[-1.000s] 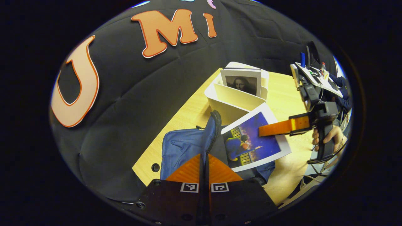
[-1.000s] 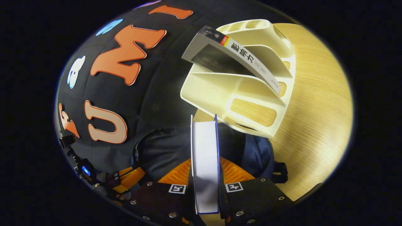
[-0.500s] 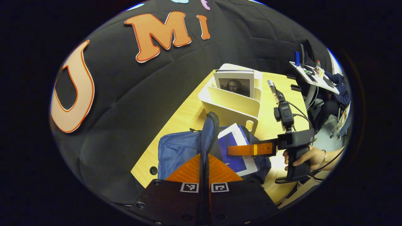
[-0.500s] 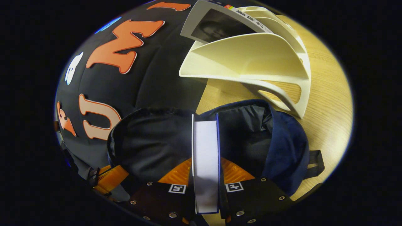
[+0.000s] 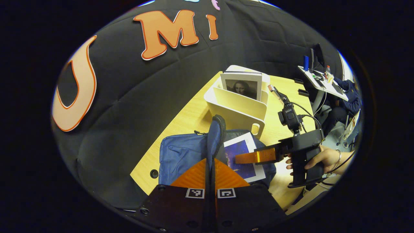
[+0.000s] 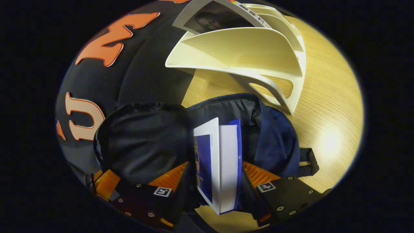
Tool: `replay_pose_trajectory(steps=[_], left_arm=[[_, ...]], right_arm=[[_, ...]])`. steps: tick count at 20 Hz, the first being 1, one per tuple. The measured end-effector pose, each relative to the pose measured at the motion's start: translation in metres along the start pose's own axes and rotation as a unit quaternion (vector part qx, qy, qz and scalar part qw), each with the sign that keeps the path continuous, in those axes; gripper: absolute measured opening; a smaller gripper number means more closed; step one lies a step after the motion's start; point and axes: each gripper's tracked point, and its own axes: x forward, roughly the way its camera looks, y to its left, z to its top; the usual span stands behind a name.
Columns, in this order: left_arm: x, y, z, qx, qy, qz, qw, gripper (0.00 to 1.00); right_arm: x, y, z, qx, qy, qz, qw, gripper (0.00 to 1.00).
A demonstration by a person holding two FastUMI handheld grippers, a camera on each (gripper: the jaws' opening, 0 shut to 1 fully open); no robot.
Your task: Open the schoolbag, grab two books from the bookshelf and put them into the schoolbag.
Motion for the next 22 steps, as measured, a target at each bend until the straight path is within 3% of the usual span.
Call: replay_pose_trajectory(steps=[1, 2, 9, 15, 22], left_arm=[[-0.001, 0.0, -0.001, 0.0, 0.0, 0.0, 1.0, 0.0], [-0.002, -0.001, 0.0, 0.0, -0.001, 0.001, 1.0, 0.0], [-0.003, 0.002, -0.003, -0.007, -0.005, 0.001, 1.0, 0.0], [-0.002, -0.005, -0.003, -0.013, -0.007, -0.001, 1.0, 0.0], [0.0, -0.004, -0.008, -0.033, -0.002, 0.006, 0.999, 0.0]], right_arm=[[-0.004, 0.0, 0.001, 0.002, 0.004, -0.009, 1.0, 0.89], [-0.006, 0.0, 0.002, 0.002, 0.009, -0.017, 1.0, 0.96], [-0.033, -0.012, 0.022, -0.019, 0.007, -0.052, 0.998, 0.97], [-0.078, -0.033, 0.044, -0.071, -0.007, -0.075, 0.995, 0.97], [-0.161, -0.075, 0.084, -0.168, -0.029, -0.127, 0.977, 0.98]])
